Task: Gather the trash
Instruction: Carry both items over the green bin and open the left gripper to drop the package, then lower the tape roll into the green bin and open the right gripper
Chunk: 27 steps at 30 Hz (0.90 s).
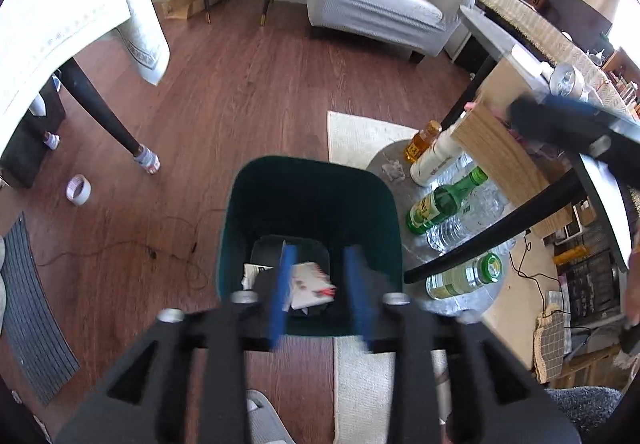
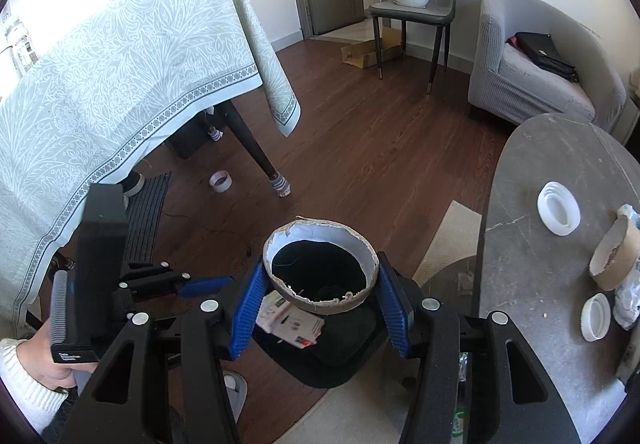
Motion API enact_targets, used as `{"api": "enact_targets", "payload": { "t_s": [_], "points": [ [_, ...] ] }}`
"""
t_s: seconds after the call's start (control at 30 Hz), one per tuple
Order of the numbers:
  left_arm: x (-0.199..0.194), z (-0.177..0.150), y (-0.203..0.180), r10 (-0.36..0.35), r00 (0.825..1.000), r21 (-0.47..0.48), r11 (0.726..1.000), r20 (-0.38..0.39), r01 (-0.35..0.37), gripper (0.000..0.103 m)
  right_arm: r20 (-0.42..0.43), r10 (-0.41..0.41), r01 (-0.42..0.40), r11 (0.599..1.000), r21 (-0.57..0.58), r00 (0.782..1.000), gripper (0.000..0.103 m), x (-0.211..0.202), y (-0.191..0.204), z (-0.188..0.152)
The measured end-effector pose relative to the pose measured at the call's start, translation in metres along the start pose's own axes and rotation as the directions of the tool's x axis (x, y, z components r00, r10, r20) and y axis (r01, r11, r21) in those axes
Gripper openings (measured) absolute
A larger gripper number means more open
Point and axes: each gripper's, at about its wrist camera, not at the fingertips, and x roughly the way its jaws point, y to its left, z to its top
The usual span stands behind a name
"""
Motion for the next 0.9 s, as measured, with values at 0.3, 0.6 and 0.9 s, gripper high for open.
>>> {"api": "enact_targets", "payload": {
  "t_s": [0.3,0.6,0.9],
  "points": [
    [-0.028,0.006,0.011,0.014,0.998,-0.007,1.000,0.068,-0.013,0.045,-0.096,-0.019,0.019,1.000,0.002,0.995,0.054,0.039,0.004,-0.007],
    [-0.065,0.015,0.012,0.012,0.987,-0.015,1.000,0.159,-0.009,0.056,-0.162,-0.039,0.040,0.999,0.002,0.986,0.055,0.069,0.010,-0.010],
    [-0.096,0.022,0.013,0.040,0.970,-0.030,0.999,0.241,-0.034,0.061,-0.279,-0.057,0.062,0.998,0.008,0.959,0.055,0.111,0.009,-0.023]
  ]
}}
